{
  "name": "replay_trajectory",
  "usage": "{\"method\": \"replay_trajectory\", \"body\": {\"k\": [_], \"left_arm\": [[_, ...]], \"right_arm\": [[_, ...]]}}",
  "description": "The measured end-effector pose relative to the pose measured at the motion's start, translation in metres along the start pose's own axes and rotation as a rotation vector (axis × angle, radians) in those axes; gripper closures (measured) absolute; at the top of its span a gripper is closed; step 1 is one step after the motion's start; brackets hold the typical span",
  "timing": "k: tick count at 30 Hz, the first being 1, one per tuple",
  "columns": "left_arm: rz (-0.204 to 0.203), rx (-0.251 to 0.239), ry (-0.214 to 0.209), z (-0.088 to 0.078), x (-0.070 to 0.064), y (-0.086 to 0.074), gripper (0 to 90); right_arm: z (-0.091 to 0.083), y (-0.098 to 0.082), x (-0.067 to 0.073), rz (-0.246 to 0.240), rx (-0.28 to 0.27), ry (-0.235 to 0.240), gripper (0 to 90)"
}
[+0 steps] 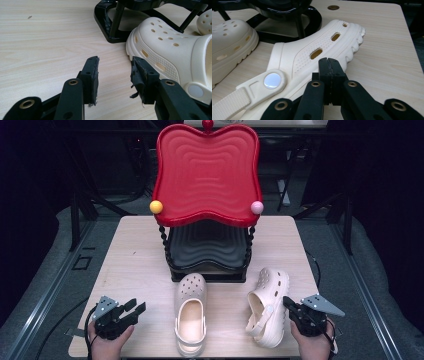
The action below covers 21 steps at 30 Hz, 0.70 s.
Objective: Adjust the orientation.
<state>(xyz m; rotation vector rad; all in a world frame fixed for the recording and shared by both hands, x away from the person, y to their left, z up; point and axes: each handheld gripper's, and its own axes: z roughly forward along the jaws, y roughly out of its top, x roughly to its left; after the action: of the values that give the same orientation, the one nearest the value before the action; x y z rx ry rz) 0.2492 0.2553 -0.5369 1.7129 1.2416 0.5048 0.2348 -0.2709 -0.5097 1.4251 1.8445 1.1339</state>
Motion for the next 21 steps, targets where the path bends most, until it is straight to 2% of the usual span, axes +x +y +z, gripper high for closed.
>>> {"method": "replay_trajectory", "body": {"k": [3, 7, 12, 13, 14, 15, 16, 17, 18, 19, 21], "left_arm": [[-0.006, -0.004, -0.002, 0.0, 0.0, 0.0, 57.6], [-0.007, 0.004, -0.004, 0.001, 0.0, 0.0, 57.5], [-0.002, 0.002, -0.007, 0.002, -0.001, 0.0, 57.4], [-0.002, 0.002, -0.007, 0.002, -0.001, 0.0, 57.4], [0.001, 0.004, -0.008, 0.003, -0.002, 0.0, 57.4], [0.001, 0.005, -0.008, 0.003, -0.002, 0.0, 57.4], [-0.001, 0.006, -0.008, 0.004, -0.002, -0.001, 57.4], [0.0, 0.008, -0.008, 0.004, -0.002, -0.001, 57.4], [0.002, 0.01, -0.008, 0.004, -0.002, -0.001, 57.4], [0.002, 0.014, -0.009, 0.004, -0.002, -0.001, 57.4], [0.003, 0.011, -0.007, 0.004, -0.002, -0.001, 57.4]], "right_arm": [[-0.001, -0.001, -0.005, 0.011, 0.005, -0.01, 90.0], [0.0, -0.004, -0.02, 0.078, 0.002, -0.017, 90.0], [0.008, -0.015, -0.046, 0.189, 0.049, -0.043, 90.0], [0.008, -0.015, -0.046, 0.189, 0.049, -0.043, 90.0], [0.013, -0.02, -0.059, 0.252, 0.074, -0.013, 90.0], [0.016, -0.022, -0.062, 0.27, 0.092, -0.005, 90.0], [0.019, -0.024, -0.062, 0.295, 0.082, 0.002, 90.0], [0.021, -0.024, -0.064, 0.274, 0.12, -0.004, 90.0], [0.025, -0.026, -0.063, 0.287, 0.111, 0.018, 90.0], [0.027, -0.026, -0.062, 0.254, 0.148, -0.014, 90.0], [0.03, -0.027, -0.062, 0.255, 0.145, -0.006, 90.0]]}}
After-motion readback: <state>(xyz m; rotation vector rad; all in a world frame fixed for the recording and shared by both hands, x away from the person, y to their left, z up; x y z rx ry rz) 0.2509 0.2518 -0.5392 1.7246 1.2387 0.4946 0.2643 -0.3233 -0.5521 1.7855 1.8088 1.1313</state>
